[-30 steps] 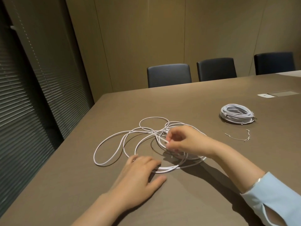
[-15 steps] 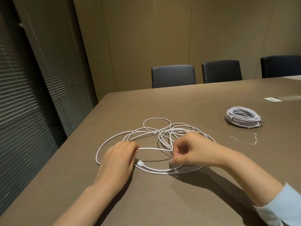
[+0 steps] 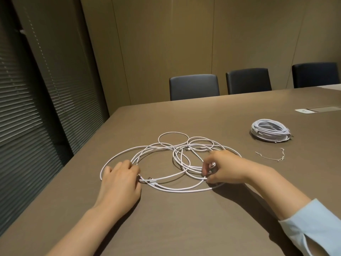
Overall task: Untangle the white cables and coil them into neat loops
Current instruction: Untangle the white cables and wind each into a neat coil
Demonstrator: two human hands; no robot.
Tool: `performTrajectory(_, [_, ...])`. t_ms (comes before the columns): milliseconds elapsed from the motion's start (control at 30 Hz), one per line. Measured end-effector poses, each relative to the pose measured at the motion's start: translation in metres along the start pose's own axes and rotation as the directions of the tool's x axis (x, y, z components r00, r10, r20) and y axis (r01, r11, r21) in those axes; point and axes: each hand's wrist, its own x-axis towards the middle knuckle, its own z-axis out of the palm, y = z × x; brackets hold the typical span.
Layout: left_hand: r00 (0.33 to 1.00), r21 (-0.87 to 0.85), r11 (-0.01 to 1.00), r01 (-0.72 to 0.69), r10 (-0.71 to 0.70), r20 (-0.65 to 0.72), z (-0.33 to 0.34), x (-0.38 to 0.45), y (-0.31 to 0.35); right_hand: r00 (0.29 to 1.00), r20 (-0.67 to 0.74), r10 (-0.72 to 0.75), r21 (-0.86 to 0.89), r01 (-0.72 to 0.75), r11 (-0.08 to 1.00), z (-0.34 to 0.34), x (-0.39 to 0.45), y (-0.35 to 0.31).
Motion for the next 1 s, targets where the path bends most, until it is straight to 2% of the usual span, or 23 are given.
performTrajectory(133, [0.997, -0.27, 0.96, -0.072, 0.06, -0.051, -0.01, -0.001, 0.026, 1.0, 0.0, -0.031, 0.017, 0.031, 0.999, 0.001, 0.001, 0.003])
performTrajectory(233, [0.991, -0.405, 0.911, -0.08, 0.116, 0.066, -0.01, 0.0, 0.061, 0.998, -0.006, -0.07, -0.037, 0.07, 0.997, 0.008, 0.003, 0.002])
performTrajectory(300, [0.982, -0.366, 0.928, -0.064, 0.125, 0.145, -0.007, 0.004, 0.08, 0.996, -0.002, -0.091, -0.062, 0.091, 0.994, 0.012, 0.005, -0.001])
performTrajectory(433, [0.97, -0.299, 0.95, -0.086, 0.148, 0.194, -0.011, 0.014, 0.102, 0.992, -0.04, -0.122, -0.025, 0.121, 0.992, 0.012, 0.006, -0.005])
performTrajectory(533, [0.948, -0.331, 0.937, -0.116, 0.204, 0.244, -0.014, 0.018, 0.107, 0.984, -0.149, -0.102, -0.022, 0.1, 0.995, 0.01, 0.008, -0.002])
performTrajectory(633, [0.929, -0.377, 0.924, -0.058, 0.189, 0.319, -0.016, 0.022, 0.108, 0.966, -0.254, -0.055, -0.043, 0.046, 0.998, 0.01, 0.01, 0.006])
performTrajectory(700, [0.927, -0.311, 0.946, -0.096, 0.199, 0.319, -0.018, 0.022, 0.112, 0.957, -0.289, -0.014, -0.091, -0.013, 0.996, 0.011, 0.011, 0.013])
performTrajectory(767, [0.94, -0.327, 0.935, -0.135, 0.225, 0.256, -0.021, 0.021, 0.115, 0.946, -0.322, 0.033, -0.118, -0.074, 0.99, 0.013, 0.012, 0.02])
performTrajectory(833, [0.954, -0.494, 0.863, -0.102, 0.227, 0.198, -0.028, 0.021, 0.109, 0.929, -0.358, 0.094, -0.096, -0.137, 0.986, 0.014, 0.012, 0.026])
performTrajectory(933, [0.981, -0.79, 0.613, 0.035, 0.13, 0.144, -0.043, 0.025, 0.092, 0.902, -0.39, 0.182, -0.049, -0.218, 0.975, 0.017, 0.014, 0.032])
performTrajectory(1000, [0.996, -0.883, 0.462, 0.081, -0.001, 0.09, -0.054, 0.029, 0.082, 0.893, -0.391, 0.223, -0.044, -0.26, 0.964, 0.019, 0.014, 0.032])
